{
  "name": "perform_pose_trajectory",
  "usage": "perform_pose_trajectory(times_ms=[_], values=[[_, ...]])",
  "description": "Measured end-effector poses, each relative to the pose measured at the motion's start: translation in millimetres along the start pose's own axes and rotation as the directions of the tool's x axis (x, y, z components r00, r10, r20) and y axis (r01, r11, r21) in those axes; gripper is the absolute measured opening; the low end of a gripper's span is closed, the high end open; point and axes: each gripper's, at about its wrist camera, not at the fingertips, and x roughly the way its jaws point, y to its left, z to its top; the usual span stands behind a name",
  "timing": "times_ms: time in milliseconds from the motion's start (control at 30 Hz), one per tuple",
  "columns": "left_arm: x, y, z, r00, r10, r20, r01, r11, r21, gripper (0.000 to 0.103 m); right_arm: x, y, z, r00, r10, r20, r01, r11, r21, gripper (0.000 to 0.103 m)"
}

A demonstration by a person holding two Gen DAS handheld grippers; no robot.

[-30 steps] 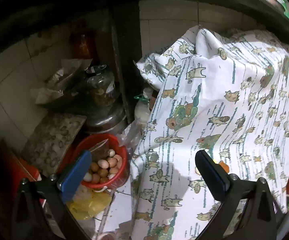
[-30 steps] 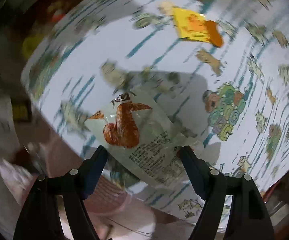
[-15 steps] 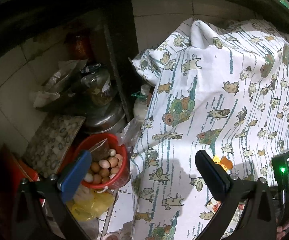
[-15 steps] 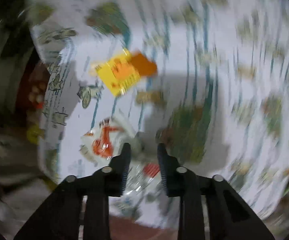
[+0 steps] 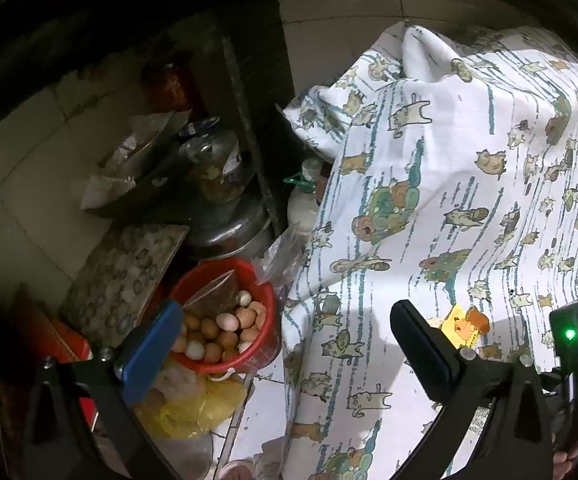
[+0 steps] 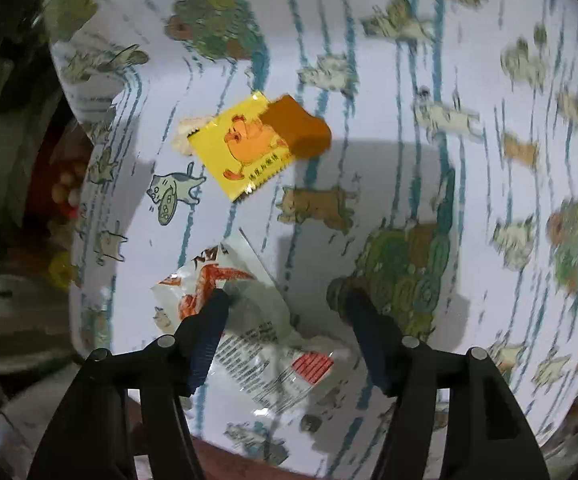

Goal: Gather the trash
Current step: 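Close the right tool on the white packet and lift it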

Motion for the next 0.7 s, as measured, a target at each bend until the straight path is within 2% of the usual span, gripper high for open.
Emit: perform_pose_trajectory(times_ms=[67,133,267,333,433,533,700], values=[[-1.1,3.1,-0.9,1.0,0.0,-0.001,0.0,1.0,0.0,0.103,-2.7,-4.8,-1.5,0.999,0.027,-0.021,-0.027,1.0,0.004,0.065],[-2.1,4.6,-1.7,1.0,0.005,0.002,-0.005,1.0,0.004,0.103,-3.6,-2.7,-5.7,0.999,0.027,-0.043,-0.029,0.999,-0.04,0.065],[-3.2,9.9,-2.9,1.0,0.01,-0.002,-0.01,1.0,0.002,0.103,-2.2,18.6,-22.4,0.995,0.01,-0.103,-0.029,0.982,-0.188,0.066],[-3.2,12.7,-2.7,1.0,0.007,-0.01,-0.007,1.0,-0.006,0.103,-1.5,33.2,-33.0,0.994,-0.052,-0.098,0.025,0.965,-0.262,0.07],[-3.5,13.8,-3.0,1.0,0.008,-0.013,-0.008,1.0,-0.006,0.103,4.8,56.9,-45.0,0.984,-0.177,-0.031,0.155,0.925,-0.347,0.073],[-0.5,12.8,-4.6,1.0,0.01,-0.025,-0.01,1.0,0.003,0.103,9.4,68.1,-42.6,0.982,-0.19,0.01,0.185,0.938,-0.293,0.08],[7.9,6.9,-8.7,0.998,0.013,-0.059,-0.011,0.999,0.034,0.103,14.4,76.1,-30.8,0.976,-0.216,0.042,0.219,0.947,-0.234,0.08]])
